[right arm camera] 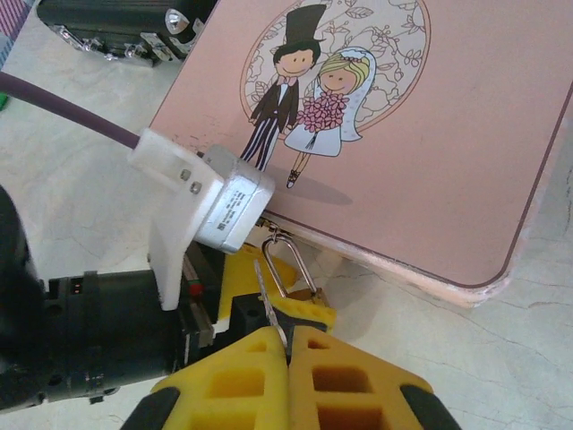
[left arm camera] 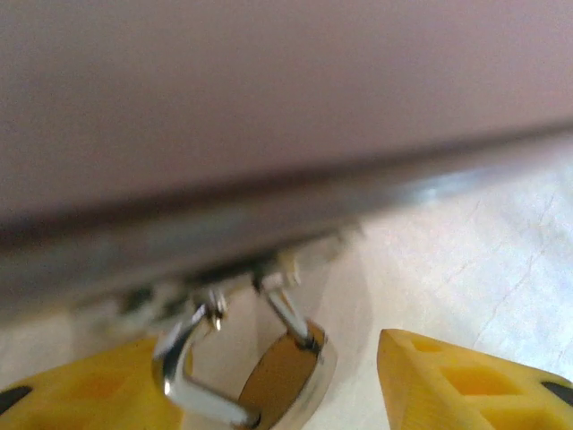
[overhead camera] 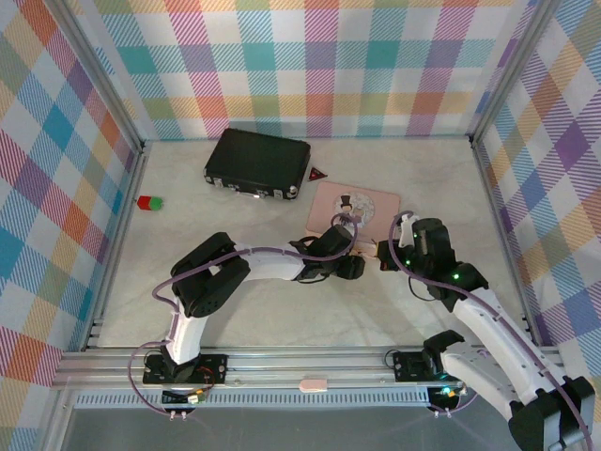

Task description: Unlock a padlock with a key

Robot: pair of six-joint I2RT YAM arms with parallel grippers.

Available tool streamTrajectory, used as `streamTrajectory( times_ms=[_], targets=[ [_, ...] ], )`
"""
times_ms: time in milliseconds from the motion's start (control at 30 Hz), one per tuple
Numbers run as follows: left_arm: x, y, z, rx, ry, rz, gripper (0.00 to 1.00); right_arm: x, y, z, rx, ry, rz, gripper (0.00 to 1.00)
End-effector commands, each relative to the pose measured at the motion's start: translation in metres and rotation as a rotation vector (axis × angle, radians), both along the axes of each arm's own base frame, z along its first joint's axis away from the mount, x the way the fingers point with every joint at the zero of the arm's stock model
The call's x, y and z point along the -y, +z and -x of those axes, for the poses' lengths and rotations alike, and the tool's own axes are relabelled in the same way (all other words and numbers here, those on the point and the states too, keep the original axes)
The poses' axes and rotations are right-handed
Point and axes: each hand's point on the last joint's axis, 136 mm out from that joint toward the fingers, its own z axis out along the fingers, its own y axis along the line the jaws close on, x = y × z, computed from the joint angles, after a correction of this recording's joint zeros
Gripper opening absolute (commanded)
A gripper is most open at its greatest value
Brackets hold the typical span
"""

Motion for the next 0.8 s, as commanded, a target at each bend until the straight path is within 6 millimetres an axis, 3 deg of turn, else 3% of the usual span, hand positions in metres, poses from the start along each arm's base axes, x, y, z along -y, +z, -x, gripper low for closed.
streamTrajectory(
  times_ms=[0,267,400,533,767],
  targets=[
    [0.007,-0.007,-0.014,-0.005,0.074,0.044,0.51,-0.002,0.004,0.0,0.014,0.01,-0.024,0.0],
    [-0.004,-0.016,-0.012,-0.047,0.161,0.064,0.17,0.001,0.008,-0.001,0.02,-0.005,-0.027,0.0],
    [-0.003,-0.009,-0.01,-0.055,0.167,0.094,0.12,0.003,0.003,-0.001,-0.002,-0.019,-0.028,0.0],
    [0.004,0.013,-0.009,-0.1,0.161,0.172,0.0,0.001,-0.001,0.0,-0.036,-0.011,-0.062,0.0],
    [0.014,0.067,-0.024,-0.249,0.195,0.441,0.0,-0.01,-0.007,0.003,-0.128,0.048,-0.306,0.0]
  ],
)
